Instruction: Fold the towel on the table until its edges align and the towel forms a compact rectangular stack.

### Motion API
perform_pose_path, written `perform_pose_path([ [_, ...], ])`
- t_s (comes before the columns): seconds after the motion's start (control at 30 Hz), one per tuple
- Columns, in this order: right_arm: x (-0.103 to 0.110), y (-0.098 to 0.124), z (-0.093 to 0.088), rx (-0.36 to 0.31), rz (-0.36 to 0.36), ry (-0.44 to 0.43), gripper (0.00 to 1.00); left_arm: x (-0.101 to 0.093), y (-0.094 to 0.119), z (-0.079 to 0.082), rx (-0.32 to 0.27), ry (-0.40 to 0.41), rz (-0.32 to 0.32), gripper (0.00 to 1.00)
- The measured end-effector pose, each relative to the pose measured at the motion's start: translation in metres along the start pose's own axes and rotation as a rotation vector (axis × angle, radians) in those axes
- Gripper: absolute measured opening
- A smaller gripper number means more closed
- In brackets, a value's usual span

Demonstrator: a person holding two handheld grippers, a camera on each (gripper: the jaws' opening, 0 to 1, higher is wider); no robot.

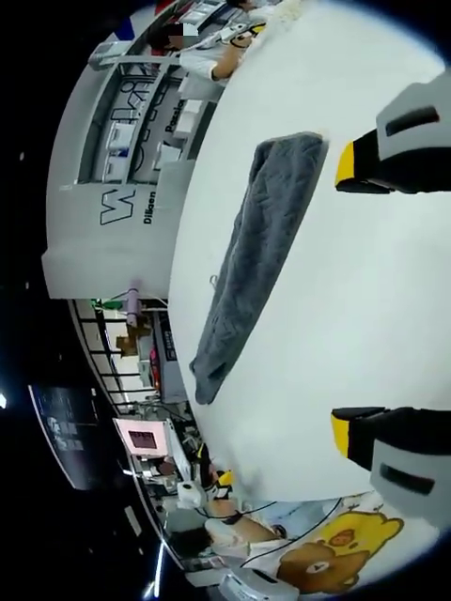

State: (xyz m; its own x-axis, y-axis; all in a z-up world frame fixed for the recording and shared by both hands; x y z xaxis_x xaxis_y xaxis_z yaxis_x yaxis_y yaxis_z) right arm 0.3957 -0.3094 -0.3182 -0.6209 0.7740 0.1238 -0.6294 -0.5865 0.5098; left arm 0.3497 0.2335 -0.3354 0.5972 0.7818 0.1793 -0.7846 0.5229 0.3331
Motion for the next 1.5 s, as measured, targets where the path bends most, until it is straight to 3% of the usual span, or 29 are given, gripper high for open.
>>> perform_pose_path([
  [0.3, 0.01, -0.026, 0.031, 0.006, 0.049, 0.062, 0.99, 0.002, 0.001, -0.002, -0.003, 0.007, 0.002, 0.99],
  [0.57, 0.008, -0.067, 0.083, 0.018, 0.087, 0.167, 0.99, 0.01, 0.0, -0.006, -0.001, 0.01, 0.006, 0.99],
  [0.67, 0.007, -0.069, 0.086, 0.018, 0.088, 0.171, 0.98, 0.01, 0.0, -0.006, 0.0, 0.01, 0.006, 0.99],
  [0.7, 0.002, -0.097, 0.115, 0.015, 0.123, 0.212, 0.96, 0.013, -0.002, -0.009, -0.001, 0.015, 0.006, 0.99],
  [0.97, 0.009, -0.147, 0.144, 0.048, 0.217, 0.277, 0.86, 0.015, -0.008, -0.011, -0.005, 0.017, -0.002, 0.99],
  [1.0, 0.013, -0.163, 0.15, 0.053, 0.248, 0.312, 0.84, 0.014, -0.011, -0.011, 0.0, 0.002, -0.003, 0.99],
  [1.07, 0.015, -0.171, 0.152, 0.056, 0.246, 0.316, 0.84, 0.014, -0.011, -0.01, 0.0, -0.003, -0.004, 0.99],
  [1.2, 0.022, -0.211, 0.154, 0.089, 0.298, 0.343, 0.79, 0.011, -0.012, -0.006, -0.019, -0.006, -0.018, 0.99],
  [1.5, 0.029, -0.274, 0.146, 0.134, 0.382, 0.37, 0.6, 0.006, -0.015, -0.004, -0.022, -0.019, -0.036, 0.99],
])
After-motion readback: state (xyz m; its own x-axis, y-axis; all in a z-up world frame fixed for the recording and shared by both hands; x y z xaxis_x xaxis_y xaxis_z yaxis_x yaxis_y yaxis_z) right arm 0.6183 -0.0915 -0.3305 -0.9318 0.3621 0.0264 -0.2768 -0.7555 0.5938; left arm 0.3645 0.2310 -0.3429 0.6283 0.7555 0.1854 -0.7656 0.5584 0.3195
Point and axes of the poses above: the point that each gripper's makers call its tool centre point, and the gripper's own axes: y roughly backward along the fingers, x roughly to its left, z roughly out of its top, the point moved 5 cm from there along y, roughly backward along the fingers, and after that the axes turned 8 degrees about -y, right-handed, at the moved point
